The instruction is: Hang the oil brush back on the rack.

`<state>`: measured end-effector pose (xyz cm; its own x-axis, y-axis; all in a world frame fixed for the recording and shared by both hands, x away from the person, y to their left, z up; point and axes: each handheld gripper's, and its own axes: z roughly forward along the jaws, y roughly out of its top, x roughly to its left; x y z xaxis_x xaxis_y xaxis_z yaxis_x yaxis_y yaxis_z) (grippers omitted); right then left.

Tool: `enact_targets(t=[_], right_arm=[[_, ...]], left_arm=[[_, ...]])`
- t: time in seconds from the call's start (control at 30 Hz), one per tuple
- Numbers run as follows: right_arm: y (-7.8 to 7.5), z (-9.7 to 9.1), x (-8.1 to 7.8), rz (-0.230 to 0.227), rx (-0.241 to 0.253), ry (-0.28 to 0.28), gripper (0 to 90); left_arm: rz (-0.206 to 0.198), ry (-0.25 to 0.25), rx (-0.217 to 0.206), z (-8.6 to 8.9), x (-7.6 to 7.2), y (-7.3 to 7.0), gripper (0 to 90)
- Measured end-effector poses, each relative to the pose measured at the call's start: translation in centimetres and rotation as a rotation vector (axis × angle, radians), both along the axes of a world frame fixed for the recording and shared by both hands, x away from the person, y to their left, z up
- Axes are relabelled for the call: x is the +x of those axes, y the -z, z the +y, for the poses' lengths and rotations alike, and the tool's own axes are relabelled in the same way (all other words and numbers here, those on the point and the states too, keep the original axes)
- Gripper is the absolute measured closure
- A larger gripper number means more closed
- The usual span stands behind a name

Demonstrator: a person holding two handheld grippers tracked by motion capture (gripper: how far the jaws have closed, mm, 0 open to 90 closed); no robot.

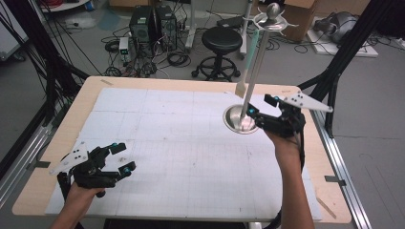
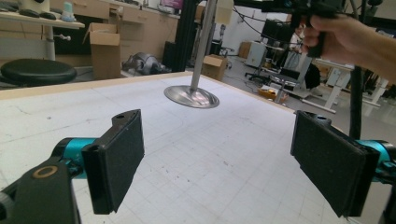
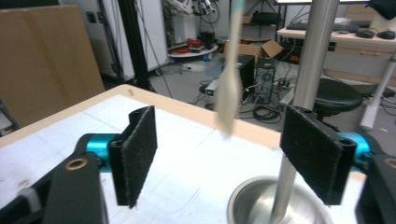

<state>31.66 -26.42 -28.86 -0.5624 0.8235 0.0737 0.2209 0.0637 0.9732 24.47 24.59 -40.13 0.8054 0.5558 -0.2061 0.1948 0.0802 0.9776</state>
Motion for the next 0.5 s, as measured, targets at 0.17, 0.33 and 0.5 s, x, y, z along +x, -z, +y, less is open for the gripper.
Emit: enact_targets(t=[0.17,0.33,0.5], right_arm=[[2.7,-0.3,-2.2,0.007,-0.027,-0.003,20.7],[4.9,-0.4,-4.9,-0.027,0.000,-0.020,18.9],[6.8,0.2,-7.4,-0.043,0.019,-0.053,17.9]], left_arm=[[0.001,-0.006,0.007,0.0,0.0,0.0,17.8],[-0.006,-0.010,0.012,0.0,-0.1,0.1,17.9],[-0.005,-0.017,0.007,-0.1,0.0,0.2,18.0]])
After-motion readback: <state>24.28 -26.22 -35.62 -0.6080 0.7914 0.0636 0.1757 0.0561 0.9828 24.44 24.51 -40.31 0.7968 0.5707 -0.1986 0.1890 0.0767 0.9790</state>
